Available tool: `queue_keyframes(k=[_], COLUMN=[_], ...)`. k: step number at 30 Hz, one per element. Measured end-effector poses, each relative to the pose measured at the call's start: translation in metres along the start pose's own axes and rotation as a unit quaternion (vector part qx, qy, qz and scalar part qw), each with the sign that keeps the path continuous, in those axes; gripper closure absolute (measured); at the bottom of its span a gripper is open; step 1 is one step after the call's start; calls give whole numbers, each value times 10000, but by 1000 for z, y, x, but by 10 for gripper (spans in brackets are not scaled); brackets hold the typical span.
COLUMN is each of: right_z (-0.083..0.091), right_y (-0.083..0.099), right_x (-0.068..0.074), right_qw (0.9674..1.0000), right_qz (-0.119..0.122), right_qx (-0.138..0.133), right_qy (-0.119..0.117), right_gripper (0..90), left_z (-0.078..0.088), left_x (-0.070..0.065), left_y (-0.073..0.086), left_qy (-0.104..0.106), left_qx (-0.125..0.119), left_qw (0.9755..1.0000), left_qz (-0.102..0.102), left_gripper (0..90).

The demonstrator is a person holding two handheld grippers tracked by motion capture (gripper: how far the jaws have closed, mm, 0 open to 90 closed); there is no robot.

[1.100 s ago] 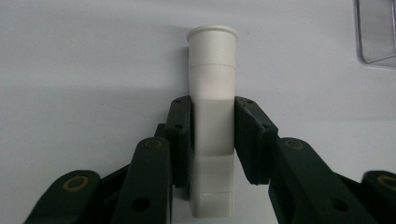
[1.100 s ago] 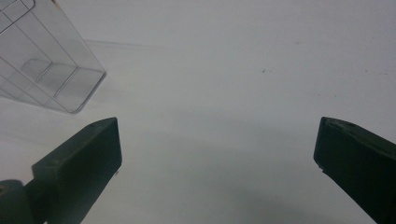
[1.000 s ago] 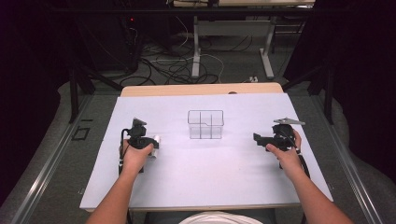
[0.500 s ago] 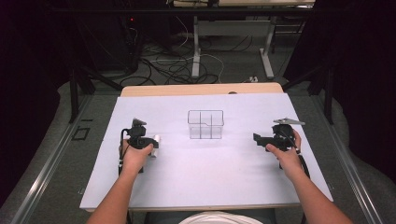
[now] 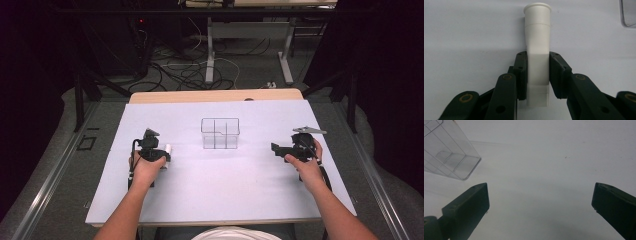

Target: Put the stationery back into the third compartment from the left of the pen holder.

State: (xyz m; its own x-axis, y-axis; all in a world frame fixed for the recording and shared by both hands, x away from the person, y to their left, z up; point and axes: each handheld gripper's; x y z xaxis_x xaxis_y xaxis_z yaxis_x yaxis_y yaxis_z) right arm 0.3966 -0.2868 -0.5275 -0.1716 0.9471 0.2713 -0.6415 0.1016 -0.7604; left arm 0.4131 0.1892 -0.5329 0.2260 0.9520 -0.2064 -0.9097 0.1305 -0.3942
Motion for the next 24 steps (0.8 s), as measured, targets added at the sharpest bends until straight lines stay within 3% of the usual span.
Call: queue_keyframes(k=[5, 14, 19, 24], right_z=[0, 0, 0, 0], right_y=[0, 0, 0, 0], right_x=[0, 0, 0, 1], right_qw=[10000, 10000, 10000, 10000], right_qz=[-10, 6, 11, 40], right_qx=[2, 0, 1, -2], right_qy=[1, 0, -18, -16], right_gripper=[7, 7, 8, 8], left_z=[0, 7, 10, 13], left_x=[4, 5, 5, 2], left_y=[0, -1, -1, 0], left_qy=[125, 282, 323, 391], left_qx=[-5, -206, -458, -966], left_qw=[9997, 9991, 9984, 9945], left_qz=[219, 259, 92, -108], left_gripper=[703, 704, 704, 703])
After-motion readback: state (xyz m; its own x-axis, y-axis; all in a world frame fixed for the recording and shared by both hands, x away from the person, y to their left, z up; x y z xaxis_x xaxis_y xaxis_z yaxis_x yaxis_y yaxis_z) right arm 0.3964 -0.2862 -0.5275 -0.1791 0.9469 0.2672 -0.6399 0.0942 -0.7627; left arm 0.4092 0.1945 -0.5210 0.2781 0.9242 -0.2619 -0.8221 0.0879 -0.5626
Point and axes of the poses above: each handheld gripper's, and its own axes: z roughly backward along the jaws, y roughly out of its underside, x roughly to its left, and after that the axes turned 9 degrees about -z, right-handed
